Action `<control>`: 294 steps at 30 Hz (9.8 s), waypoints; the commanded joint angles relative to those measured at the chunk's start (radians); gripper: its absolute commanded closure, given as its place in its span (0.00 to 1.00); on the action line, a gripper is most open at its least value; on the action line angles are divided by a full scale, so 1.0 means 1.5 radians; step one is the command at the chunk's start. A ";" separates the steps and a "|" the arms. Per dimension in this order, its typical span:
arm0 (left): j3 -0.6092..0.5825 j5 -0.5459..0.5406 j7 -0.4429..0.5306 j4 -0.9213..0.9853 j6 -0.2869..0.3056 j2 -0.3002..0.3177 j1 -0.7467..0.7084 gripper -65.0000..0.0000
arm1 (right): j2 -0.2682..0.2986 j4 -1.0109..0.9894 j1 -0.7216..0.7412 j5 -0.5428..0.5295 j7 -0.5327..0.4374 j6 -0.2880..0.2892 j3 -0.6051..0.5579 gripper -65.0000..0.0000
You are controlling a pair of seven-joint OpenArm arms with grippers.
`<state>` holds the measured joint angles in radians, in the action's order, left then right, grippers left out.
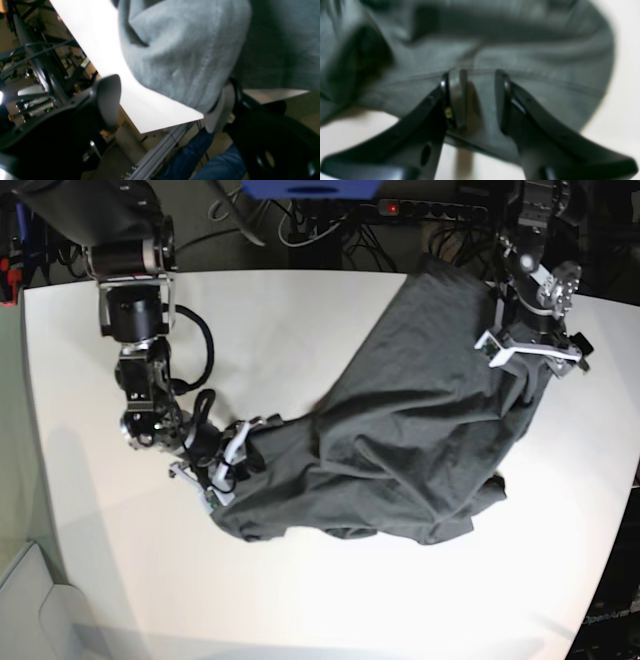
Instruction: Layout the t-shirt on the table in an organized manner, then fold the t-shirt properly
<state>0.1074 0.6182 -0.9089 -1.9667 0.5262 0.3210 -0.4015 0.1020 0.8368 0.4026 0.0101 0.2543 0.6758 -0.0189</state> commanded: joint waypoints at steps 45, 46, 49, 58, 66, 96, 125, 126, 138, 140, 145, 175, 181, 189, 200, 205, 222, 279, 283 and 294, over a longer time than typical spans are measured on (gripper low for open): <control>0.381 -0.681 -0.195 -0.031 0.115 0.023 0.136 0.26 | 0.022 0.329 -0.047 -0.007 0.179 -0.210 0.108 0.86; 0.393 -0.692 -0.206 -0.029 0.115 0.030 0.136 0.26 | 0.015 0.329 -0.047 -0.007 0.178 -0.210 0.100 0.86; 0.408 -0.701 -0.229 -0.028 0.115 0.041 0.137 0.26 | 0.003 0.329 -0.047 -0.007 0.177 -0.210 0.097 0.86; 0.399 -0.699 -0.232 -0.026 0.115 -0.036 0.253 0.26 | -0.025 0.326 -0.046 -0.007 0.176 -0.206 0.070 0.86; 0.193 -0.622 -0.223 0.127 0.115 -0.199 0.354 0.26 | -0.026 0.317 -0.066 -0.007 0.178 -0.208 0.032 0.86; 0.086 -0.365 -0.178 0.307 0.115 -0.138 0.270 0.99 | 0.011 0.190 -0.043 -0.006 0.172 -0.208 0.033 0.86; 0.099 -0.366 -0.255 0.111 0.115 -0.111 0.290 0.99 | 0.013 0.508 -0.144 -0.010 0.281 -0.203 -0.025 0.86; 0.113 -0.366 -0.255 0.109 0.115 -0.112 0.290 0.99 | 0.008 0.499 -0.132 -0.010 0.281 -0.203 -0.040 0.86; 0.252 -0.485 -0.255 0.025 0.115 -0.126 0.289 0.99 | -0.089 0.230 0.043 -0.010 0.261 -0.139 -0.180 0.86; 0.259 -0.499 -0.255 0.028 0.115 -0.126 0.283 0.99 | -0.106 0.175 0.066 -0.010 0.237 -0.139 -0.199 0.86; 0.258 -0.504 -0.255 0.025 0.115 -0.127 0.267 0.99 | -0.134 0.048 0.106 -0.010 0.168 -0.139 -0.211 0.86; 0.258 -0.578 -0.255 0.024 0.115 -0.205 0.270 0.44 | 0.013 -0.273 0.222 -0.010 -0.169 -0.385 -0.200 0.86; 0.259 -0.646 -0.270 0.024 0.115 -0.185 0.270 0.44 | 0.016 -0.258 0.231 -0.010 -0.215 -0.388 -0.086 0.86; 0.359 -0.643 -0.281 0.030 0.115 -0.165 0.292 0.44 | 0.013 0.004 0.124 -0.010 -0.039 -0.283 -0.034 0.86; 0.412 -0.634 -0.281 0.113 0.115 -0.101 0.351 0.43 | -0.010 0.395 -0.112 -0.010 0.189 -0.279 -0.034 0.86; 0.412 -0.635 -0.280 0.108 0.115 -0.101 0.352 0.43 | -0.007 0.403 -0.178 -0.009 0.224 -0.281 -0.013 0.86; 0.412 -0.632 -0.217 0.191 0.115 -0.060 0.348 0.18 | 0.020 0.257 -0.236 -0.005 0.233 -0.286 0.128 0.90; 0.335 -0.599 -0.011 0.563 0.115 -0.044 0.490 0.99 | 0.011 0.449 -0.357 -0.007 0.228 -0.331 0.004 0.91; 0.336 -0.512 0.038 0.601 0.115 -0.044 0.541 1.00 | 0.011 0.449 -0.360 -0.007 0.228 -0.331 0.005 0.91; 0.336 -0.348 0.128 0.632 0.115 -0.046 0.705 1.00 | 0.012 0.484 -0.363 -0.007 0.233 -0.330 0.008 0.91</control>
<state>0.6117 0.1101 -0.7467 -1.0027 0.7033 0.2378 0.6235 0.1139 1.5520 -0.1406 -0.0059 0.5930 0.1822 -0.0097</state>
